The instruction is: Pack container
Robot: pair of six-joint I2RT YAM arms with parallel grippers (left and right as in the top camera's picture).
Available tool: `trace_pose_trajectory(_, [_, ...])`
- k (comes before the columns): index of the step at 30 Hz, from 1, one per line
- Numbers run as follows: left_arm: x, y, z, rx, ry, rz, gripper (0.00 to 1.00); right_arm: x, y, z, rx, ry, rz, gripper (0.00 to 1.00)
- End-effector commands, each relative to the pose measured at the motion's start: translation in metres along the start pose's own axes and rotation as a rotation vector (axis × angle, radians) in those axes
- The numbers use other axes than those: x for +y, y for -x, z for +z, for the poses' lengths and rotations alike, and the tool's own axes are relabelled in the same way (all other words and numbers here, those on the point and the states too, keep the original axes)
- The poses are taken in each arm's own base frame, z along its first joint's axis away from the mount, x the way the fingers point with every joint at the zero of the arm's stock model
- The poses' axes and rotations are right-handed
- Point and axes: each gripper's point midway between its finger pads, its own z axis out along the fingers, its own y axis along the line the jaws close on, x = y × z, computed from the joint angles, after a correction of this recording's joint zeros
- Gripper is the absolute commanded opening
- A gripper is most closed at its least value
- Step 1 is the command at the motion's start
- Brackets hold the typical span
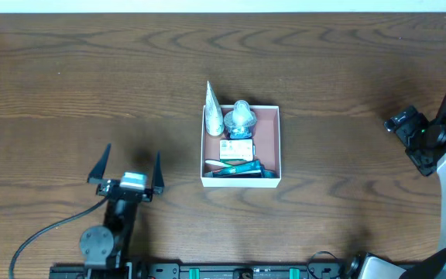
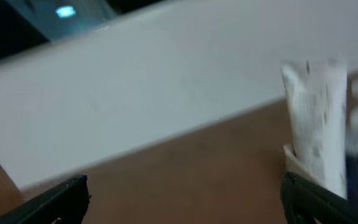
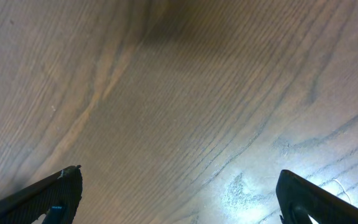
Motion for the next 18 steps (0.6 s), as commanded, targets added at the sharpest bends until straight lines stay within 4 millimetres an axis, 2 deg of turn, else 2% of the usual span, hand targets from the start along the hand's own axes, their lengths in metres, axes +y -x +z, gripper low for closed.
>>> trace_pose_trajectory(1, [-0.004,-0.014,-0.001,0.048,-0.017,0.01,0.98,-0.002,0.001,0.0,-0.001,0.0,-0.005,0.99])
trace_pose_trajectory(6, [-0.016,-0.054,-0.006,0.211,-0.065,-0.016,0.98,-0.002,0.001,0.0,-0.001,0.0,-0.005,0.99])
trace_pose_trajectory(18, [-0.015,-0.053,-0.006,0.211,-0.054,-0.051,0.98,-0.002,0.001,0.0,-0.001,0.0,-0.005,0.99])
